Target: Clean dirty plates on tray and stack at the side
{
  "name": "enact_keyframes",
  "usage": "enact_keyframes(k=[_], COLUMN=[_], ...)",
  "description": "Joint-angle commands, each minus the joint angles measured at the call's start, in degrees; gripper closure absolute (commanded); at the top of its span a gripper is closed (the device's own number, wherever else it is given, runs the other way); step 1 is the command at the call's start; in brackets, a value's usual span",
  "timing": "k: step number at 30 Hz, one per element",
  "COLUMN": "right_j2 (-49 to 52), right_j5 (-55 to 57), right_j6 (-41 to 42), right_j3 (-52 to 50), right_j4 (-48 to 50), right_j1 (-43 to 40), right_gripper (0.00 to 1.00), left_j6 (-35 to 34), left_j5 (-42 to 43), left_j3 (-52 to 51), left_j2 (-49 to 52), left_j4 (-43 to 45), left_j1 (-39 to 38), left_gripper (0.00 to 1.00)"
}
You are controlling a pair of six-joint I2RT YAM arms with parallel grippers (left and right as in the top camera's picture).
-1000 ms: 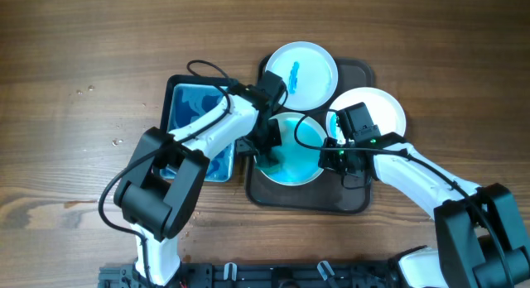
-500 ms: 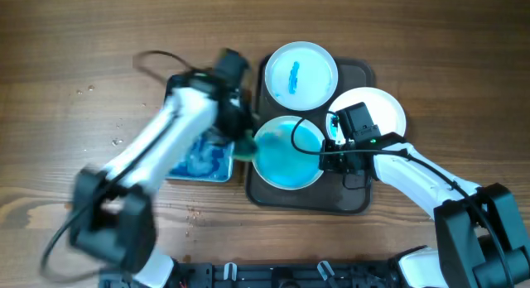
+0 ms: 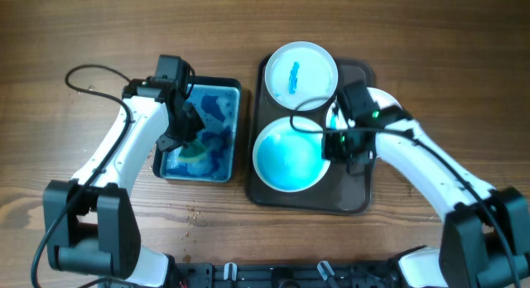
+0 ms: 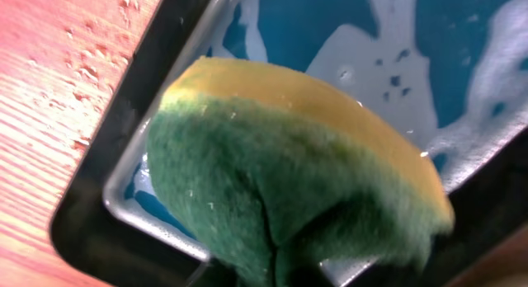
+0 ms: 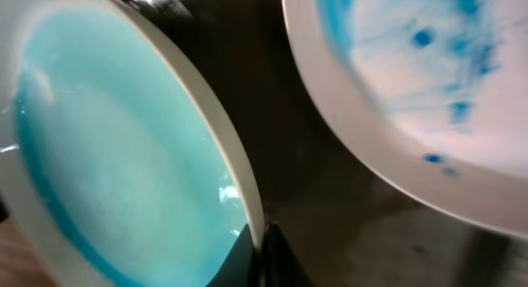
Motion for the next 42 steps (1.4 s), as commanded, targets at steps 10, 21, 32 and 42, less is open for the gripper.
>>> enact_keyframes(k=[10,21,32,42], right_j2=[-1.57,5.18,4.83,4.83], right_j5=[13.42,41.83,76.76,80.32], right_j6=[-1.97,-1.42,-31.26,-49.42], right_j3=[15.82,15.82,15.87,15.85], right_j4=[0.44,21.46,43.52,57.51], right_j1=[11.72,26.84,41.64,45.62], right_gripper=[0.96,0.96,0.96,0.96], left_j6=[8.17,8.33,8.31,8.31], left_j5=[12.79,19.58,18.97,18.97], left_j3=[6.99,8.02,8.02,8.02], left_j2=[-8.68,-26.27,-29.79,-29.79], left_j4=[-8.63,-12.85,-14.32,-14.29], left_j1=[11.17,21.99,21.99,21.99], left_gripper=[0.28,0.00,0.00,0.00])
